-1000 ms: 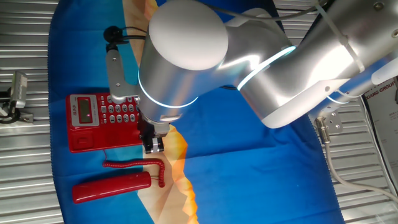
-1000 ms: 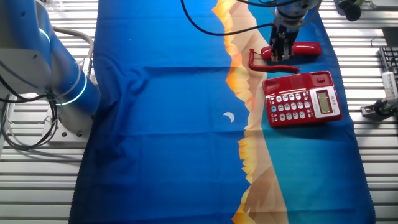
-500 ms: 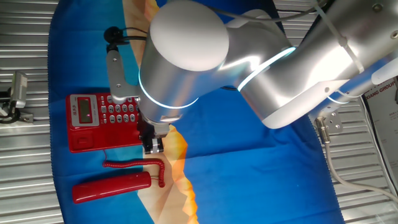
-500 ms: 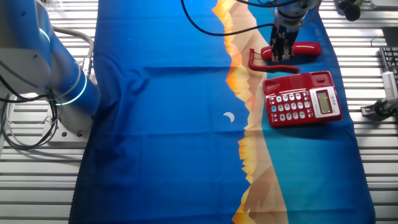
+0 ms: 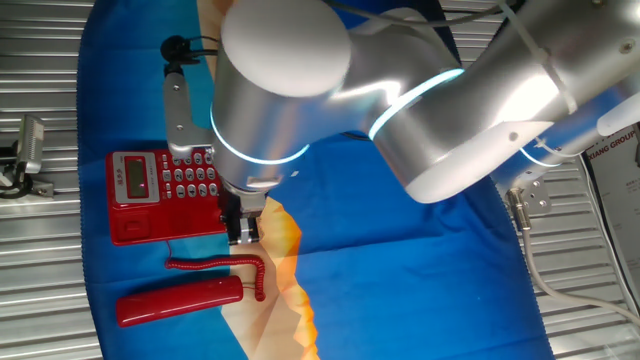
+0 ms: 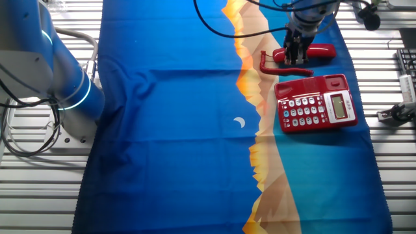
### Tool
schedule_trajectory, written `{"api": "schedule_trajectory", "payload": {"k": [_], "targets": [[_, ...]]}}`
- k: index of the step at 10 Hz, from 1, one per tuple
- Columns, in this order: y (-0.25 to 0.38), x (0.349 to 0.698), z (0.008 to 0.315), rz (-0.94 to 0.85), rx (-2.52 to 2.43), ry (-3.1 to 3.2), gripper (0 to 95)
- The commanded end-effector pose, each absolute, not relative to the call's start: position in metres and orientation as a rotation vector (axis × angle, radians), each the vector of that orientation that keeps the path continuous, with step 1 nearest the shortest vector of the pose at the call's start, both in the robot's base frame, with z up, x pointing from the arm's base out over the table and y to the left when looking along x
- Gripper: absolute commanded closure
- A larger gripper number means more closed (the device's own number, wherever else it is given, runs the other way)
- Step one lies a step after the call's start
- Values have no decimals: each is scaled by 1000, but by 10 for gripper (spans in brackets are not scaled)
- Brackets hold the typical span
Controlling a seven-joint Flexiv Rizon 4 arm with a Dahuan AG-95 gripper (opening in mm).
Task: Place the handset of the telephone on the corresponding phone cradle
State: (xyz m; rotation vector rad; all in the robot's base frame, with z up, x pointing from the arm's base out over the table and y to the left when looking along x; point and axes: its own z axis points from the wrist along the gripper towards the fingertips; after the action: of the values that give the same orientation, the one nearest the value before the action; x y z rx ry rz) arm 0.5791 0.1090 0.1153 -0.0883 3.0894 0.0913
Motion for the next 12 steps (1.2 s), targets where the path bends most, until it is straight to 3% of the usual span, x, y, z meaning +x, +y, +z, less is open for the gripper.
{"api": "schedule_trajectory", "payload": {"k": [1,12], "targets": [[109,578,117,85,-158,3080,950],[109,578,117,72,-205,3026,950]]}}
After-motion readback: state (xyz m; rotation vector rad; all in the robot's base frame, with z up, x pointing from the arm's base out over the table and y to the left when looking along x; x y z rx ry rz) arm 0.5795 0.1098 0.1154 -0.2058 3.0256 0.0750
